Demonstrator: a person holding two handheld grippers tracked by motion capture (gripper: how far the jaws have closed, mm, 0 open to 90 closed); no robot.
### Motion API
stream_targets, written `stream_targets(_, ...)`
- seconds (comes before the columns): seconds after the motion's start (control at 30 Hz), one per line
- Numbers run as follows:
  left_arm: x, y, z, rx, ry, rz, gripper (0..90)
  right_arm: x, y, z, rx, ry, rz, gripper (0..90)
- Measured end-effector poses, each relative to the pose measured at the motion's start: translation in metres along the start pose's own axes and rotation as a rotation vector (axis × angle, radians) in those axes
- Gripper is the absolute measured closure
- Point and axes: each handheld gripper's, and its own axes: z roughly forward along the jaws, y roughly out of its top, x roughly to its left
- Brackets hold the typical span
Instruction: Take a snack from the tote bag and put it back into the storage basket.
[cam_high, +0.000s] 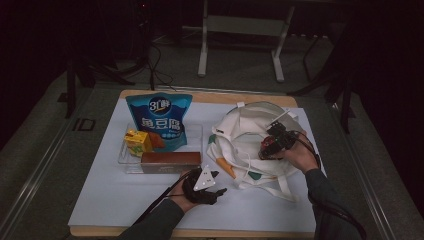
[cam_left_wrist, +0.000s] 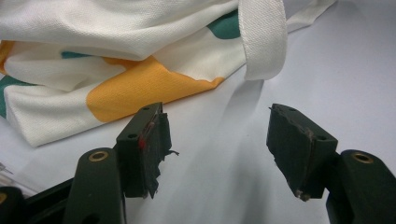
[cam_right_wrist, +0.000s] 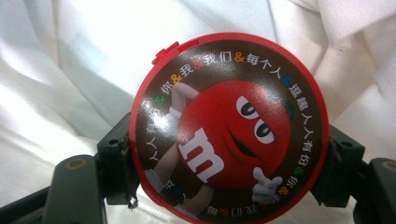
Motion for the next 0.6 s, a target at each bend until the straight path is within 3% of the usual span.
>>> stream_targets(0.6, 0.0, 0.0, 0.0, 0.003, 0.001, 0.002, 37.3, 0.005, 0.006, -0.021, -0.03, 0.019, -0.023, 25.4)
